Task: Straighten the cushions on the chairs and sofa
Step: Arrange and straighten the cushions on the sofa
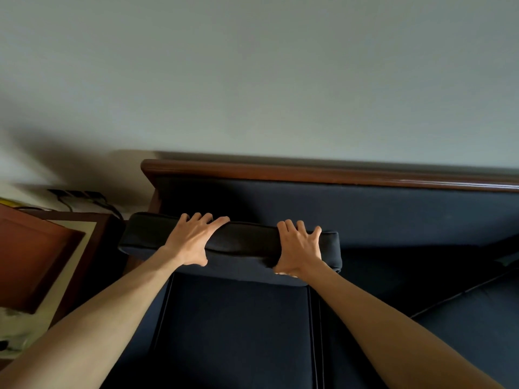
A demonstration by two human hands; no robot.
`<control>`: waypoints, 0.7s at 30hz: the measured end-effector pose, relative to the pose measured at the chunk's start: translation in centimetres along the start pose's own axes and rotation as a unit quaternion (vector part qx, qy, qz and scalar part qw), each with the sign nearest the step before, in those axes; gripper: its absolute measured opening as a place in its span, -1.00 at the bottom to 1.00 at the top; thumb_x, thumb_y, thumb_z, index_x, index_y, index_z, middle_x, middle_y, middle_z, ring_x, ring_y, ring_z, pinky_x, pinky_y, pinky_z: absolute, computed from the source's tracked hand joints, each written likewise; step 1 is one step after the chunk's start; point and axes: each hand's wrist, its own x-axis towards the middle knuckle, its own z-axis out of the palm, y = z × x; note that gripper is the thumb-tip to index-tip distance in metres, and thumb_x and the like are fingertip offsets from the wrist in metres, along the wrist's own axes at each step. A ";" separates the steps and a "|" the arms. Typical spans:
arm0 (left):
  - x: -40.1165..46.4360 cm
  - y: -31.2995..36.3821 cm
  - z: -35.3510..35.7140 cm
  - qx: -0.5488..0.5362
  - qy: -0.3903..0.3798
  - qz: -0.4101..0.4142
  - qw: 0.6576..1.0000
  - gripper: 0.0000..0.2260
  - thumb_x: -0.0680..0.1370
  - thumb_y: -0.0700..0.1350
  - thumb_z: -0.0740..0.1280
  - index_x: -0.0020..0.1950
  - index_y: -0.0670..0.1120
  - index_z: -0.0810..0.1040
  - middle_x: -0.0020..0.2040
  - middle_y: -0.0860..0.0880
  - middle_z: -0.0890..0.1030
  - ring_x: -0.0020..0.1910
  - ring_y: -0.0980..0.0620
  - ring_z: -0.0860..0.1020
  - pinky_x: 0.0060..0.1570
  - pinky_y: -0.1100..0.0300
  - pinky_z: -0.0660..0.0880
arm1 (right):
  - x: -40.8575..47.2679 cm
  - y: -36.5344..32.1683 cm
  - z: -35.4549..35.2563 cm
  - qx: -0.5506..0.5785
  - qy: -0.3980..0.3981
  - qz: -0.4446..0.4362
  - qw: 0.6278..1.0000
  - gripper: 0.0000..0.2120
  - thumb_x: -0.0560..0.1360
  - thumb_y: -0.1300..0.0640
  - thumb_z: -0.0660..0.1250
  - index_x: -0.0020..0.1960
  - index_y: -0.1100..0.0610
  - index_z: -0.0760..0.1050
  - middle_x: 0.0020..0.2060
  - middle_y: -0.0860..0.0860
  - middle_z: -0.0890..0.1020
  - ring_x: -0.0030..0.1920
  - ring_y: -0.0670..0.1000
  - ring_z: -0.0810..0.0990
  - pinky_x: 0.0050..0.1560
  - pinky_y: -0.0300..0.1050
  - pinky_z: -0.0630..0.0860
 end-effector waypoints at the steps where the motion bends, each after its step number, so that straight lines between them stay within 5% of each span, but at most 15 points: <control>1: 0.1 -0.3 0.1 -0.003 0.003 -0.001 1.000 0.03 0.23 0.07 0.55 0.55 0.12 0.01 0.33 -0.03 0.40 0.27 -0.10 0.42 0.27 -0.08 0.34 | 0.2 -0.1 -0.1 0.000 0.004 -0.001 1.000 -0.16 0.18 -0.23 0.48 0.33 0.04 0.23 0.22 -0.03 0.40 0.25 0.12 0.37 0.26 0.37 0.26; 17: 4.8 -2.3 0.5 -0.008 0.026 -0.003 1.000 0.07 0.21 0.09 0.56 0.55 0.12 -0.03 0.34 -0.04 0.37 0.29 -0.12 0.39 0.29 -0.13 0.31 | 4.6 1.2 -0.6 -0.017 0.022 0.007 1.000 0.02 0.23 -0.29 0.46 0.51 0.05 0.06 0.38 0.03 0.34 0.39 0.16 0.32 0.39 0.47 0.09; 21: 6.8 -2.8 -0.3 -0.028 0.008 -0.006 1.000 0.13 0.20 0.07 0.59 0.55 0.13 -0.10 0.40 -0.06 0.32 0.38 -0.15 0.32 0.38 -0.23 0.22 | 6.1 1.5 -0.9 -0.019 0.027 0.031 0.999 0.15 0.29 -0.26 0.45 0.59 0.06 -0.18 0.52 0.12 0.13 0.54 0.21 0.08 0.42 0.49 -0.16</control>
